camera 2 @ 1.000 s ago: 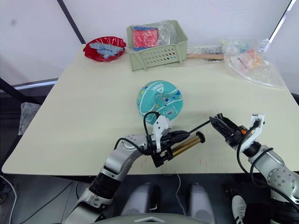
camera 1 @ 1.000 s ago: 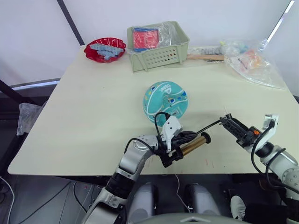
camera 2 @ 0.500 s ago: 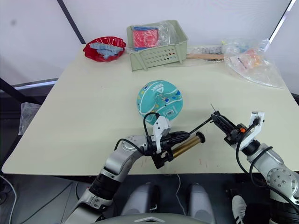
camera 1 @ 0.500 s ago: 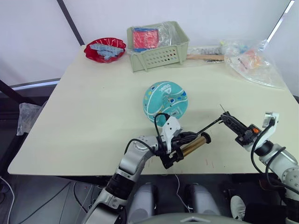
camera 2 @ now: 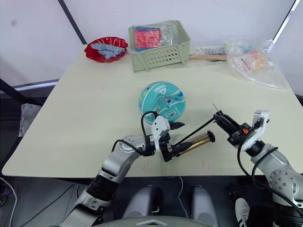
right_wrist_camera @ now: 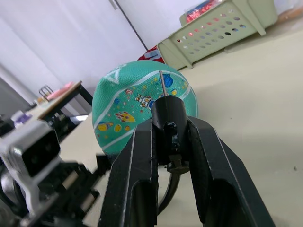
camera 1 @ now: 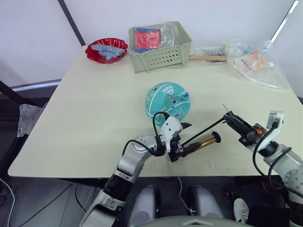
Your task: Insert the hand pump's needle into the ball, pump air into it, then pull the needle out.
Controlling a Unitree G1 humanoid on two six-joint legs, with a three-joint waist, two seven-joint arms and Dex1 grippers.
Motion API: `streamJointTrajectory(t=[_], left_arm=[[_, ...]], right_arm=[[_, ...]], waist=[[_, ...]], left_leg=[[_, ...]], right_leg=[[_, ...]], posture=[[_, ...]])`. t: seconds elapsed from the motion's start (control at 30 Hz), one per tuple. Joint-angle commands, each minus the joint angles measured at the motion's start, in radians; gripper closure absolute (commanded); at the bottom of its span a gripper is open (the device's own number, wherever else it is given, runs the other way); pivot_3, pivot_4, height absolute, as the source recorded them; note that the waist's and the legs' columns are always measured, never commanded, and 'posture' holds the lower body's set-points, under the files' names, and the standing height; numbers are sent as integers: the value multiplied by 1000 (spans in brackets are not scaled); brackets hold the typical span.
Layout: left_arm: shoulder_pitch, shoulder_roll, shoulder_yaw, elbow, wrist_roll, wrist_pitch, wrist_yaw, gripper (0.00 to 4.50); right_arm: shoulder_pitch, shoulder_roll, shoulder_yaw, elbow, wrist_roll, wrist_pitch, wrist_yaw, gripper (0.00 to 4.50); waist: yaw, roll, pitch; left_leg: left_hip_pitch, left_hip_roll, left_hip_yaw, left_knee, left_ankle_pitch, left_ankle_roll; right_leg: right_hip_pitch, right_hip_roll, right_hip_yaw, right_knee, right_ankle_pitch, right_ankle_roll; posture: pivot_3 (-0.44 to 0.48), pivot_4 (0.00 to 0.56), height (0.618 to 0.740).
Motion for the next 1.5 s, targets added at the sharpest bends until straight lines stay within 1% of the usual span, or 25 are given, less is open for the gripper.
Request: streamJointTrajectory(t=[0.03,0.13,0.27,0.33,0.4,0.53,0.73,0.93,1.17,1.33,1.5], left_arm=[[-5,42,32,-116,-18,-33,-27,47],[2,83,74,-195,-43,-13,-25,47],[7,115,137,-269,-70,7,6,47],[-14,123,200,-281,-68,14,60,47],[-39,128,246,-283,-62,23,108,47],[-66,146,298,-292,-42,67,189,47],[-71,162,324,-273,-13,124,270,47],[-73,174,316,-242,3,160,298,47],[-104,196,281,-153,8,182,251,47],[-123,183,265,-109,14,175,245,47],[-141,151,261,-86,5,189,255,47]], right_arm=[[10,-45,-7,-35,-69,-74,73,4144],[23,-89,-2,-29,-153,-150,135,4144],[38,-116,9,-22,-238,-264,219,4144],[46,-126,19,-7,-283,-339,276,4144],[45,-123,22,6,-304,-378,299,4144],[41,-113,28,34,-326,-420,321,4144],[40,-105,41,65,-339,-482,369,4144],[38,-100,56,102,-366,-536,391,4144],[30,-87,74,123,-377,-561,388,4144],[33,-85,76,127,-376,-573,385,4144],[54,-75,81,110,-377,-584,373,4144]], waist=[[0,0,0],[0,0,0],[0,0,0],[0,0,0],[1,-1,1],[0,-1,1],[1,-1,1],[1,-1,1],[0,-1,1],[1,-1,1],[3,-2,1]], left_leg=[[0,0,0,0,0,0],[0,0,0,0,0,0],[0,0,0,0,0,0],[1,0,0,0,0,0],[1,0,0,0,0,0],[1,0,0,0,0,0],[1,0,0,0,0,0],[1,0,1,0,0,0],[1,0,1,0,0,0],[1,0,1,0,0,0],[2,0,0,0,0,0]], right_leg=[[0,0,0,0,0,0],[0,0,0,0,0,0],[0,0,0,0,-1,2],[0,0,0,0,-1,2],[0,0,0,0,-2,3],[1,0,0,0,-2,3],[1,0,0,0,2,4],[1,0,0,0,1,4],[1,1,0,0,2,3],[1,0,0,0,2,3],[2,0,-1,0,2,3]], posture=[[0,150,738],[0,150,738],[0,150,738],[0,150,738],[0,150,738],[0,150,738],[0,150,738],[0,150,738],[0,150,738],[0,150,738],[0,150,738]])
